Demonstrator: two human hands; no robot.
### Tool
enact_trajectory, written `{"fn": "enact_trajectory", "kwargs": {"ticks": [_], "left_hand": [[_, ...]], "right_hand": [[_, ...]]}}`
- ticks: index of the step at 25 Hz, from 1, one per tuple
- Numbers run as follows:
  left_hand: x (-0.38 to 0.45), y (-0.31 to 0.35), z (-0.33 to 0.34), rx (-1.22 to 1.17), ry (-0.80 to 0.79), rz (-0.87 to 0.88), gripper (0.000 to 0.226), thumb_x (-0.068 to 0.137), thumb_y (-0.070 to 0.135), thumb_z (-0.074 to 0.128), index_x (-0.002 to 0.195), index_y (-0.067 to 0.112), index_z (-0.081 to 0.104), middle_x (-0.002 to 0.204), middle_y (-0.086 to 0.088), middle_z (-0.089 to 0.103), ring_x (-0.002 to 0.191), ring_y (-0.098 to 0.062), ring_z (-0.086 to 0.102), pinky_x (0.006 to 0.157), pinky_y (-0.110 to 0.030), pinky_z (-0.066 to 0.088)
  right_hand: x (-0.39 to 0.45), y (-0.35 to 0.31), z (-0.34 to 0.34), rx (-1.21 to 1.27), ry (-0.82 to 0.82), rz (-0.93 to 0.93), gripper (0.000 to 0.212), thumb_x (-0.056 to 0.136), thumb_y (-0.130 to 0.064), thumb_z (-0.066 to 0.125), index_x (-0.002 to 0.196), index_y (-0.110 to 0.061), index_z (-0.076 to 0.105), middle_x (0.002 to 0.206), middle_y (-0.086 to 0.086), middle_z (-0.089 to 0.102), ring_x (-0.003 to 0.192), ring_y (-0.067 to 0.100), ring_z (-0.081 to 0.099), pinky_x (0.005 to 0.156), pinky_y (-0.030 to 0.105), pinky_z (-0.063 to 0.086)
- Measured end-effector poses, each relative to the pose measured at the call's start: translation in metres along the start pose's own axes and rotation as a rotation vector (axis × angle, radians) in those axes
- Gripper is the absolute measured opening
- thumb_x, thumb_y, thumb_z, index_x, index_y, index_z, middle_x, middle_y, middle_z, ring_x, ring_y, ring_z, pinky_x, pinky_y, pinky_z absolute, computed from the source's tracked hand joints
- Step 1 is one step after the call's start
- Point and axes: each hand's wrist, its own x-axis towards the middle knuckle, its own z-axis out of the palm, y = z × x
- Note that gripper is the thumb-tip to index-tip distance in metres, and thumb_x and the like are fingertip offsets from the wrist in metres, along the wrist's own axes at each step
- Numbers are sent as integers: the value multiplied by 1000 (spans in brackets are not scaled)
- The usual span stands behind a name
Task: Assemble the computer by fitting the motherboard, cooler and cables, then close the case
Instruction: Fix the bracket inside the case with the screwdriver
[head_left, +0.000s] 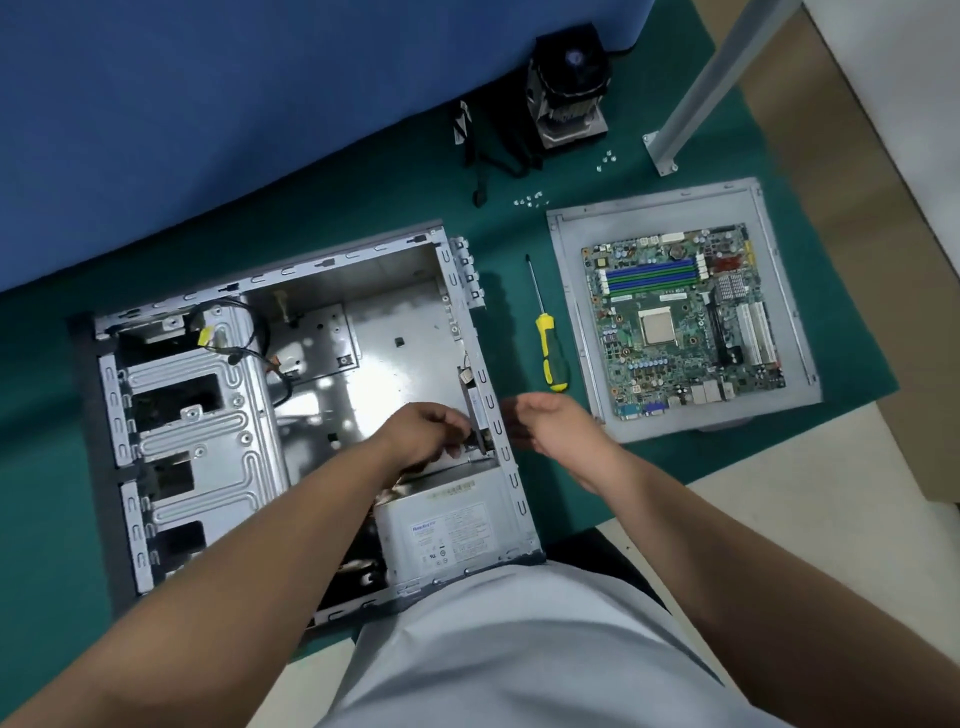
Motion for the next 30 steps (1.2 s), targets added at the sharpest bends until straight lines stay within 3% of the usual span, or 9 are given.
{"fn": "enact_trajectory", "kwargs": {"ticks": [2,5,8,10,14,20,22,26,30], "left_hand": [[4,-2,1,80,-24,16,30,95,2,64,72,21,70,53,11,65,37,0,47,39,-11,35],[10,-7,-1,168,-68,84,26,88,-1,74,79,23,72,66,22,72,60,12,63,59,-1,42],[12,-12,-2,262,11,163,21,92,8,73,83,27,74,73,32,71,71,18,63,68,-1,42],[14,-14,-3,247,46,132,25,96,11,68,80,29,75,74,29,72,66,16,62,63,-3,42],[16,-8,-6,28,7,-12,26,96,2,60,85,15,79,76,-2,78,58,-4,61,52,-20,38],[15,6,-5,53,-146,-20,44,98,-2,53,71,23,78,59,6,66,47,-8,40,46,-22,27],[11,5,-2,30,-172,-36,51,100,-1,52,71,31,79,59,6,64,45,-5,39,44,-18,28],[7,-5,2,-63,-182,-39,46,103,2,52,75,28,78,55,7,58,45,-7,38,44,-20,26],[5,-4,6,-6,-129,-61,49,103,6,54,75,37,78,60,6,65,47,-7,47,44,-18,35]], "right_hand": [[6,6,-1,-7,-13,2,37,105,-24,52,140,-16,60,140,2,63,130,19,57,117,43,40],[13,15,-4,25,-1,25,34,104,-23,54,135,-18,65,133,1,67,123,20,61,114,43,44],[19,20,-5,102,-21,39,24,104,-17,53,119,-17,72,124,7,71,117,24,66,109,45,49],[21,19,-7,160,-40,49,23,105,-11,52,105,-22,72,121,10,72,115,27,68,106,44,52],[20,12,-8,236,-71,52,25,105,-9,52,103,-27,70,120,7,72,113,23,69,99,35,56],[16,10,3,287,-56,28,28,105,-7,49,102,-26,69,117,12,74,112,30,70,101,44,55],[15,11,5,330,-52,35,28,105,-6,49,102,-26,68,116,13,74,111,30,70,99,43,56],[14,15,2,381,-72,59,28,105,-4,47,105,-24,67,113,12,74,107,27,72,99,42,57],[13,16,-1,423,-98,71,27,106,-3,45,109,-22,65,110,8,75,106,25,73,97,38,57]]}}
